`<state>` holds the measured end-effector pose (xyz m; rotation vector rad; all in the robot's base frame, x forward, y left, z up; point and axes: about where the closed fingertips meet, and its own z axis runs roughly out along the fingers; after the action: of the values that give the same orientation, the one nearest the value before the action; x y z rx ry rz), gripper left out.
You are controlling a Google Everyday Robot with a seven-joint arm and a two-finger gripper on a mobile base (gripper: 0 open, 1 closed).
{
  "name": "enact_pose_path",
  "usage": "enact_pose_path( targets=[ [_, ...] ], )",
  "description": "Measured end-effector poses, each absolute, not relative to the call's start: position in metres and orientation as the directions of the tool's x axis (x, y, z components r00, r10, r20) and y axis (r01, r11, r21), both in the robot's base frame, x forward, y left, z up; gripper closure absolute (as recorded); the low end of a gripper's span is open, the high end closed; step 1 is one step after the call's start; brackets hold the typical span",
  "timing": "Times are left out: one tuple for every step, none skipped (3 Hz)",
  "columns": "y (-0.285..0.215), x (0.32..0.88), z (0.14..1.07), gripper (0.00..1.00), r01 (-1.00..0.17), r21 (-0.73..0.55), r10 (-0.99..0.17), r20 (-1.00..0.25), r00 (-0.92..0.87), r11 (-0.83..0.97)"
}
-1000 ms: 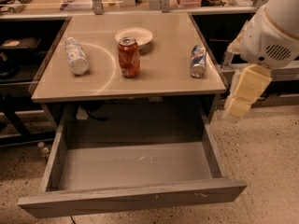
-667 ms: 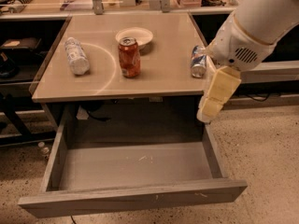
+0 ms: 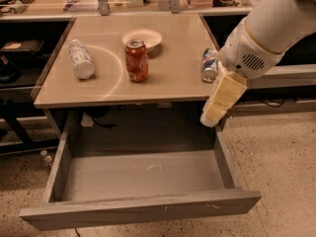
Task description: Place coke can into top drawer
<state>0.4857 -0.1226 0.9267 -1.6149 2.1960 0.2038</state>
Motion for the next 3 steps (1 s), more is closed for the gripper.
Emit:
enact_pose_path(
  targets=[
    [-0.105, 0.521, 0.918, 0.0, -0.916, -0.071, -0.81, -0.497, -0.311, 0.396],
    [-0.083, 0.579, 0.912, 0.0, -0.877, -0.047, -0.739, -0.561, -0.372, 0.478],
    [-0.083, 0.579, 0.912, 0.0, -0.877, -0.048, -0.739, -0.562, -0.373, 0.479]
  ],
)
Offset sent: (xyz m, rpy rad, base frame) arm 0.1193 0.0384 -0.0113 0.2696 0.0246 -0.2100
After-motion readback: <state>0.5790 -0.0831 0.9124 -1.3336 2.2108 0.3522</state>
